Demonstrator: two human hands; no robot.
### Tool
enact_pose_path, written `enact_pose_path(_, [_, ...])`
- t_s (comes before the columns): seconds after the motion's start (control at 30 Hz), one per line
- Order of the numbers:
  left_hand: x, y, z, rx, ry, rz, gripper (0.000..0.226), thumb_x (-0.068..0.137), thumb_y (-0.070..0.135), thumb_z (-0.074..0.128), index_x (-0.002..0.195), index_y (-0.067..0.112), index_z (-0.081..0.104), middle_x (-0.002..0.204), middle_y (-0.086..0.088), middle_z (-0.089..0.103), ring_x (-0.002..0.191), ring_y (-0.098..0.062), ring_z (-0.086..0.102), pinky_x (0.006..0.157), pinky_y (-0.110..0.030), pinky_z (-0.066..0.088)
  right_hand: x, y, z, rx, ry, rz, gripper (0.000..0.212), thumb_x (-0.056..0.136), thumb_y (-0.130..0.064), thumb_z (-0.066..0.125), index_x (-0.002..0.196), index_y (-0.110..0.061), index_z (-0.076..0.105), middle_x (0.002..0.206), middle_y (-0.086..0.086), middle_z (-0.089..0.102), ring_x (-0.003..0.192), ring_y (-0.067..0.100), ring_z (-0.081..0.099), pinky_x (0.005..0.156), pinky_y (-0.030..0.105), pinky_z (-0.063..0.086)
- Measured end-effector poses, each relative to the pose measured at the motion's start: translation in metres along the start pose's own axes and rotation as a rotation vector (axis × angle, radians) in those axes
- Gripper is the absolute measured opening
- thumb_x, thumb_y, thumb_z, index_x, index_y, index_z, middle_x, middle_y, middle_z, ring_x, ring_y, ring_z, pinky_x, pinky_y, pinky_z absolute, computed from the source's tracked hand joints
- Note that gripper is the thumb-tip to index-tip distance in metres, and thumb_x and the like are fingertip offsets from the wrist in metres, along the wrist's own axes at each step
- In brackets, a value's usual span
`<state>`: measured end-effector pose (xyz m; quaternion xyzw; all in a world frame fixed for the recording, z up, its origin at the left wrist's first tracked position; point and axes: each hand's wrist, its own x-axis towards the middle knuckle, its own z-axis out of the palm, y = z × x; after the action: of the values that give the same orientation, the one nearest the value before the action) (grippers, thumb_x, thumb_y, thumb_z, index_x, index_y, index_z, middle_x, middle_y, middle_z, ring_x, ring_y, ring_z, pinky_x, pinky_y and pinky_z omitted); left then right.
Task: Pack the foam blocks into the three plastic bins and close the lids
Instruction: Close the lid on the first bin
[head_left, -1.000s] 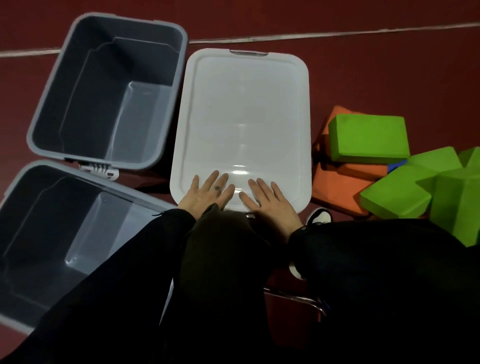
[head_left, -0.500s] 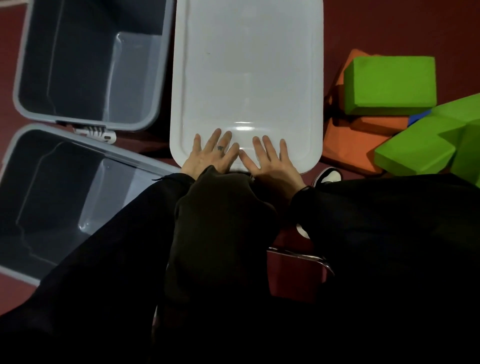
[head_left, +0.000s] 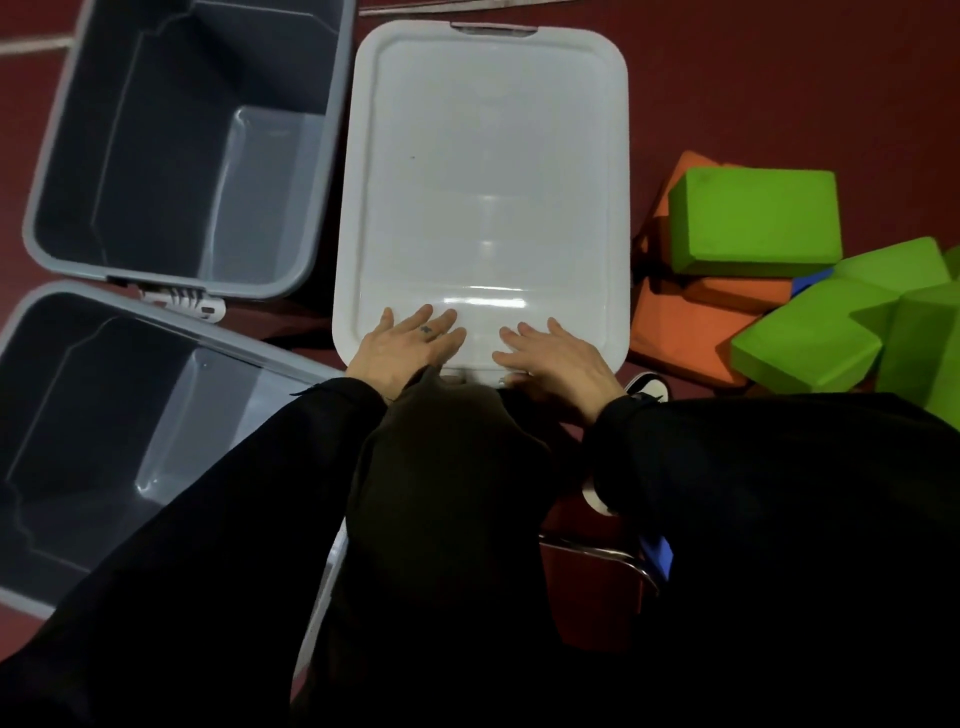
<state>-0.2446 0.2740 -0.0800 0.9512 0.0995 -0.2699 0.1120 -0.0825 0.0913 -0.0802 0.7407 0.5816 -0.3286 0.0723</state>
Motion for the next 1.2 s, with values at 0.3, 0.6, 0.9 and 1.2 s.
enact_pose_path(0.3, [-0.022, -0.002, 0.011, -0.287, 0.331, -0.321, 0.063, 0.097, 0.047, 0.057, 0.15, 0.02, 0.037, 0.165, -0.013, 0.021, 0.155, -0.032, 0.005, 0.123, -0.047, 0.006, -0.025, -0.007, -0.011, 0.377, 0.54, 0.393, 0.054, 0.095, -0.045, 0.061, 0.141, -0.019, 0.058, 0.155, 0.008, 0.045, 0.148, 0.028, 0.033, 0.122, 0.04, 0.023])
enact_pose_path(0.6, [-0.036, -0.023, 0.001, -0.775, 0.24, -0.908, 0.03, 0.092, 0.021, 0.056, 0.111, -0.002, 0.058, 0.117, -0.024, 0.062, 0.1, -0.038, 0.061, 0.077, -0.032, 0.044, -0.036, 0.0, 0.031, 2.125, 0.347, 0.994, 0.048, 0.088, -0.04, 0.074, 0.122, -0.009, 0.06, 0.096, 0.012, 0.073, 0.078, 0.027, 0.071, 0.072, 0.043, 0.06])
enact_pose_path(0.9, [-0.02, -0.023, -0.007, -0.877, 0.399, -0.918, 0.017, 0.085, 0.007, 0.059, 0.078, 0.01, 0.044, 0.091, -0.02, 0.061, 0.086, -0.039, 0.059, 0.074, -0.04, 0.049, 0.002, -0.03, 0.022, 2.495, 0.37, 0.882, 0.043, 0.088, -0.04, 0.076, 0.119, -0.012, 0.064, 0.111, 0.012, 0.073, 0.099, 0.028, 0.071, 0.066, 0.04, 0.061])
enact_pose_path(1.2, [0.026, -0.055, -0.067, -0.778, 0.715, -0.479, 0.043, 0.094, 0.013, 0.062, 0.136, 0.008, 0.056, 0.137, -0.006, 0.054, 0.127, -0.021, 0.049, 0.107, -0.027, 0.036, 0.116, 0.051, -0.061, 2.505, 0.734, 0.814, 0.053, 0.083, -0.026, 0.08, 0.13, -0.015, 0.059, 0.119, 0.015, 0.07, 0.108, 0.031, 0.067, 0.079, 0.046, 0.063])
